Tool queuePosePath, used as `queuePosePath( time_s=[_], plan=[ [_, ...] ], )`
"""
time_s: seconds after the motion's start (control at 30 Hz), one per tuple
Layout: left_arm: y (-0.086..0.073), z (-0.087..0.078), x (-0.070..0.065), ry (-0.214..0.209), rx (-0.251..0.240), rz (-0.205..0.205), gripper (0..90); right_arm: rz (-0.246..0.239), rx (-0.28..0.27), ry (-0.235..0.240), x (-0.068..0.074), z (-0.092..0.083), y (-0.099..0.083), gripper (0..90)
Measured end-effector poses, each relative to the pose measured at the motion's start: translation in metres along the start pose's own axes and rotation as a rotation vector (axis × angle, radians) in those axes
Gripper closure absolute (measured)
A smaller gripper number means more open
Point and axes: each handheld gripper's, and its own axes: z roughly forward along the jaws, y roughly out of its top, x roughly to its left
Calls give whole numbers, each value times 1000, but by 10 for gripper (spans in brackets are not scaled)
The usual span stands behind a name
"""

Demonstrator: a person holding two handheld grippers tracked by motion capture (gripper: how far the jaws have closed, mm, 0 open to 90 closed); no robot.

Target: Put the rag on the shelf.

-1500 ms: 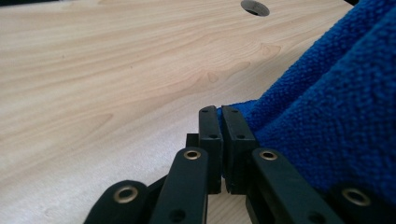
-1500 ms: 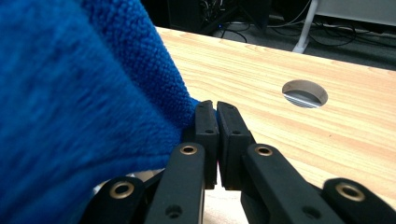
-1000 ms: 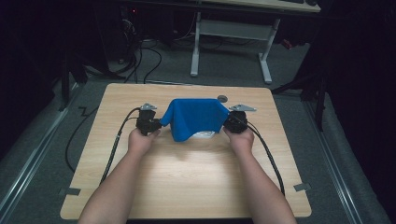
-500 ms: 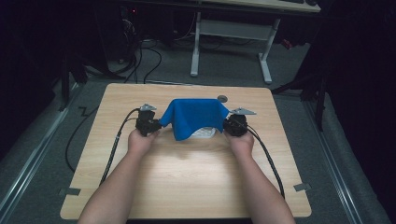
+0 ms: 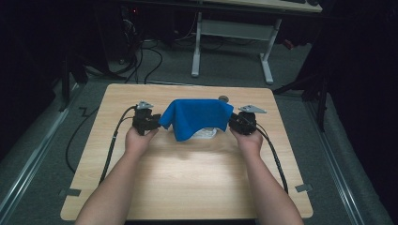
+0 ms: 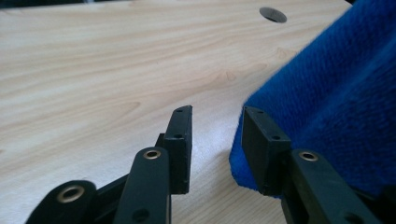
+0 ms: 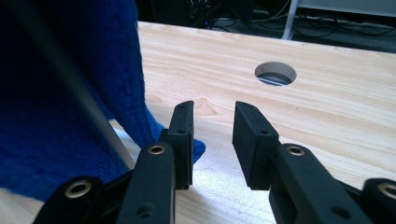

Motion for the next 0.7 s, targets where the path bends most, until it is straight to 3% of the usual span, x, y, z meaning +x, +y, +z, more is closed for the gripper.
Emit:
queuePosePath(
  time_s=[0.23, 0.7],
  plan=[
    [7, -15, 0, 46, -27, 33, 603, -31, -39, -17, 1, -18, 12, 659],
    [17, -50, 5, 127, -77, 63, 545, -42, -74, -58, -5, -41, 22, 582]
  ],
)
